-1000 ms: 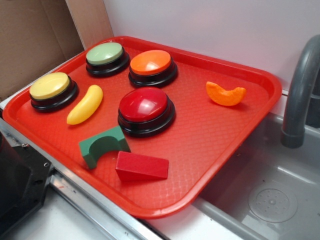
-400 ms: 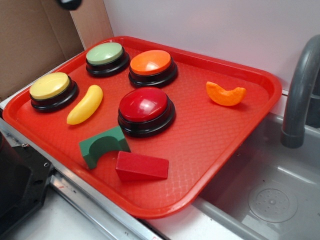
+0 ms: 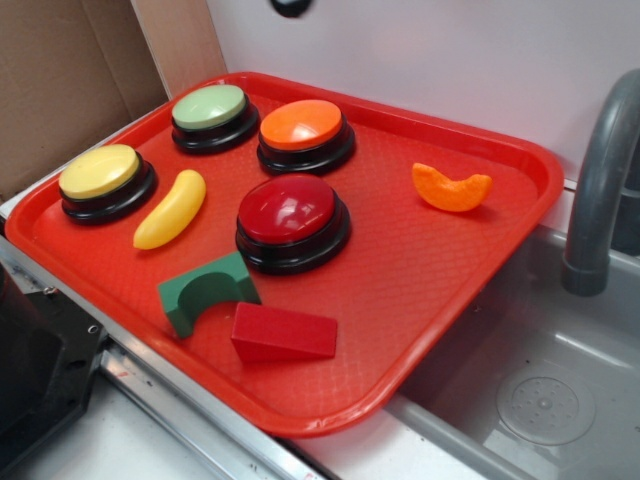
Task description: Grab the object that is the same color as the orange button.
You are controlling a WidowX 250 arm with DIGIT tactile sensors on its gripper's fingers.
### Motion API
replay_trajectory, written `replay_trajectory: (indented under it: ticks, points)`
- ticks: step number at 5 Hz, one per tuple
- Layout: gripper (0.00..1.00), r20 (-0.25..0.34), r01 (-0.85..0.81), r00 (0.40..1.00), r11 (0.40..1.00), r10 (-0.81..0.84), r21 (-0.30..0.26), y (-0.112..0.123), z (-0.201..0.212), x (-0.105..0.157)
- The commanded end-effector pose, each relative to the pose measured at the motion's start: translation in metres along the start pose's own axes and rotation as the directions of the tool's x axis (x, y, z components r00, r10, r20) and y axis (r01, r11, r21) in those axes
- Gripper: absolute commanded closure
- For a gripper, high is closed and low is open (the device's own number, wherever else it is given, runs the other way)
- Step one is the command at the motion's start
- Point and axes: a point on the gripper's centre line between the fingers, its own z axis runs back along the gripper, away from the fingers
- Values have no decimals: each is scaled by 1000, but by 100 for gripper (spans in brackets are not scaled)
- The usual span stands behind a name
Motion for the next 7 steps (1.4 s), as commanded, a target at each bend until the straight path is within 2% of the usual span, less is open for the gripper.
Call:
replay_trajectory:
  ticks: [1, 2, 4, 5, 6, 7]
  points:
    - [0, -42, 210, 977, 975, -207, 78, 5, -47, 42]
    - [0, -56, 251, 967, 967, -248, 52, 7, -81, 41]
    - [0, -88, 301, 951, 953, -297, 42, 18, -111, 34]
    - [0, -61, 384, 922, 922, -382, 34, 19, -119, 38]
    - [0, -78, 479, 875, 878, -477, 6, 17, -130, 40]
    - [0, -70, 503, 862, 864, -502, 5, 19, -132, 44]
